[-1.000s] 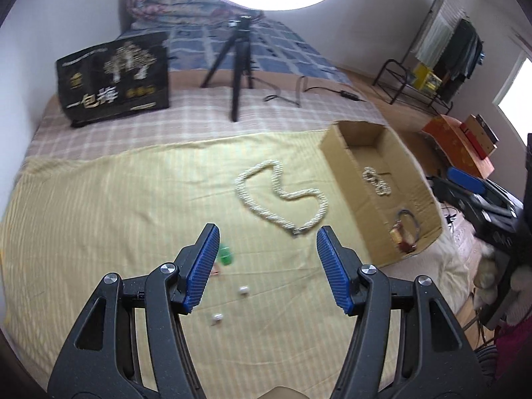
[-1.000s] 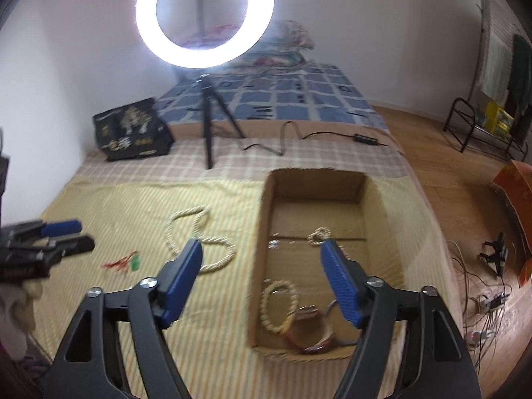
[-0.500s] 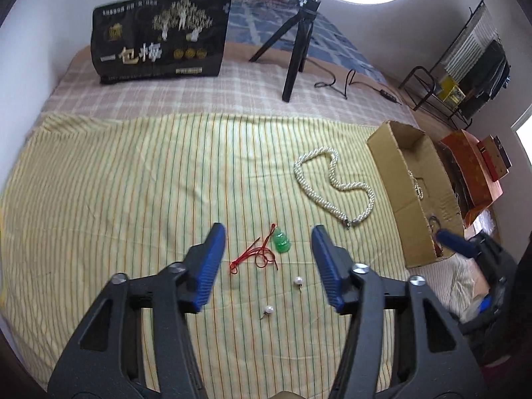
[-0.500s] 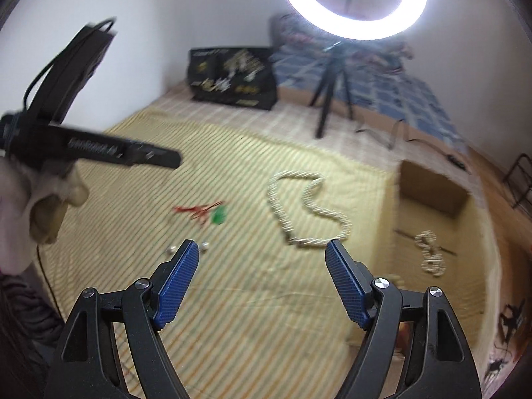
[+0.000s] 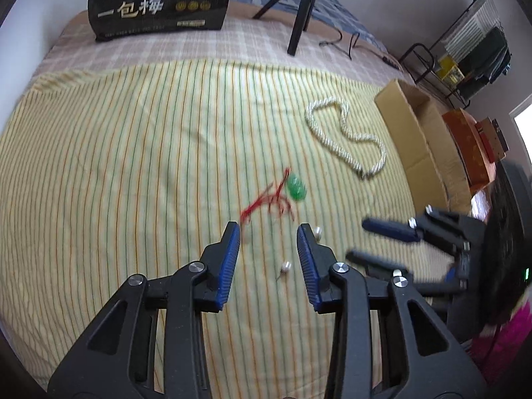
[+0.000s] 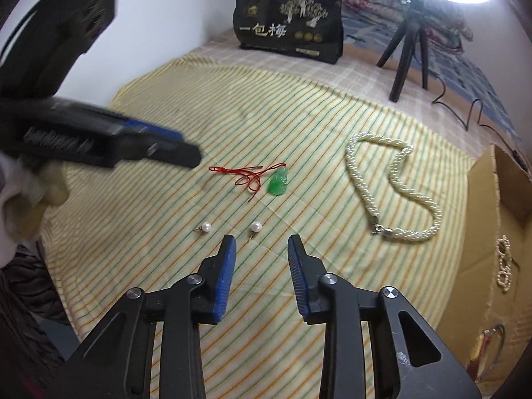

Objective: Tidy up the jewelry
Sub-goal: 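Grasp a pearl stud with the left gripper while the right gripper reaches toward the other stud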

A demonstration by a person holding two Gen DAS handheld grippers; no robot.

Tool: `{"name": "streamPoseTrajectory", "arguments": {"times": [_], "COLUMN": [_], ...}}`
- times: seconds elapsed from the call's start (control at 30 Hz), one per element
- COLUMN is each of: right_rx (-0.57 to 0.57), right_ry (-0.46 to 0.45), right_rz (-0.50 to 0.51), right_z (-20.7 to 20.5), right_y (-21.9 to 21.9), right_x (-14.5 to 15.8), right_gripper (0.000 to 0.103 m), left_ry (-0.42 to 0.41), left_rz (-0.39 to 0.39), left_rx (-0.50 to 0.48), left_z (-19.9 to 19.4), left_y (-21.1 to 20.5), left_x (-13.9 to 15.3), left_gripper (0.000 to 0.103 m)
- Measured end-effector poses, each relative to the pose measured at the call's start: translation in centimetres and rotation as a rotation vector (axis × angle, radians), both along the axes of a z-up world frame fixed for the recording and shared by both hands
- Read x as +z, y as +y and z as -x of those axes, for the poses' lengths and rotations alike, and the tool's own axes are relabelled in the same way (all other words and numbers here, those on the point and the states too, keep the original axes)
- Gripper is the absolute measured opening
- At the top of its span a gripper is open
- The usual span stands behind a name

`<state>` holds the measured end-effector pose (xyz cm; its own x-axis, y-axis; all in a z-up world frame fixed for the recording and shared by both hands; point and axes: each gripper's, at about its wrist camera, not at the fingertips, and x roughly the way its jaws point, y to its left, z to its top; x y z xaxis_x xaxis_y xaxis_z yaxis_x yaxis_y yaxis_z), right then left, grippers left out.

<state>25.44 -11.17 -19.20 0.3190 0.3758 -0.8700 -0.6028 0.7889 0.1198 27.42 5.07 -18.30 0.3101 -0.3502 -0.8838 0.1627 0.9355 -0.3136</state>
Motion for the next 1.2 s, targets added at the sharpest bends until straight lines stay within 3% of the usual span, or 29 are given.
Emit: {"name": "streamPoseTrajectory", "arguments": {"times": [0.07, 0.37, 0.77, 0.8, 1.13, 1.2], "right_rx": [0.011, 0.049, 0.072, 0.075, 0.08, 0.081], "right_ry": [0.006, 0.024, 0.022, 0.02, 0.02, 0.017], "right_rz": [0.005, 0.035, 0.054, 0.057, 0.053, 0.056], "right_z": [-0.2, -1.3, -1.9, -1.9, -1.9, -1.9], "right_y": [0.3, 2.0, 2.4, 2.5, 2.4, 2.5], "right_x": [-0.4, -2.3, -3.2, -3.3, -3.5, -3.5], "right_gripper": [0.023, 0.02, 0.017, 0.017, 0.017, 0.017], "left_ry": [0.013, 0.025, 0.005, 0.006, 0.004, 0.002], "left_rz": [0.001, -0.023, -0.115, -0.122, -0.156, -0.16], "left_rx": [-0.015, -0.11, -0.211, -0.214, -0.221, -0.218], "left_z": [0.6, 2.3, 2.4, 2.4, 2.1, 2.1], "left_y": [0.1, -1.5, -4.4, -4.6, -5.1, -5.2], "left_x": [-0.5, -1.9, -3.3, -3.4, -4.5, -4.6], "left_gripper": [0.028, 0.028, 0.026, 0.02, 0.019, 0.015]}}
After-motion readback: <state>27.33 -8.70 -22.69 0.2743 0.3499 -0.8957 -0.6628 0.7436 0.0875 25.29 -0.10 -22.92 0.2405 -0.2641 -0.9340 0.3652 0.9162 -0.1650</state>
